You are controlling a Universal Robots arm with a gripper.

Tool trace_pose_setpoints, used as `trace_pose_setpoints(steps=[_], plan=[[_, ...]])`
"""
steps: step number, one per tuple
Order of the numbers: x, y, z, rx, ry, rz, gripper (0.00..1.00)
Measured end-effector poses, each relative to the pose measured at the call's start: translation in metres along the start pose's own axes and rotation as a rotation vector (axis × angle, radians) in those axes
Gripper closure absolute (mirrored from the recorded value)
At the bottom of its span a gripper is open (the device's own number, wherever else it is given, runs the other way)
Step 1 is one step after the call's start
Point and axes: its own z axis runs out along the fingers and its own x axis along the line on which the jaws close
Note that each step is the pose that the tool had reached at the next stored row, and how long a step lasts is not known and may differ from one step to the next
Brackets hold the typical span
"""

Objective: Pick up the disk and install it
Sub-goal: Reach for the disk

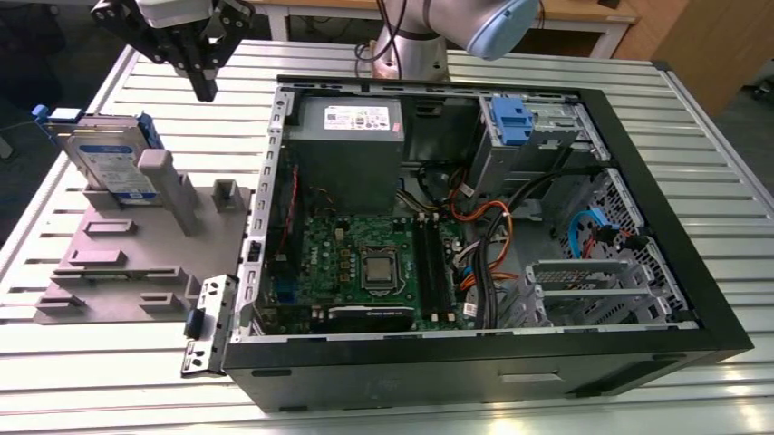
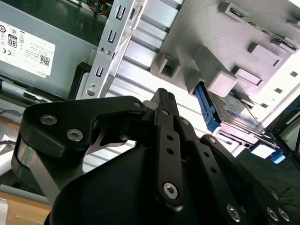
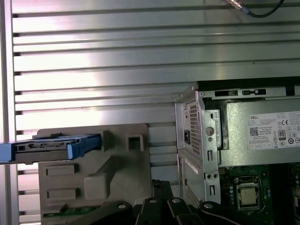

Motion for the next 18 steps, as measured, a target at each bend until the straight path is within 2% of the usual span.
trace_pose_setpoints(steps=[18], plan=[[0.0025, -0.0002, 0.0, -0.0001, -0.0001, 0.0, 0.89]])
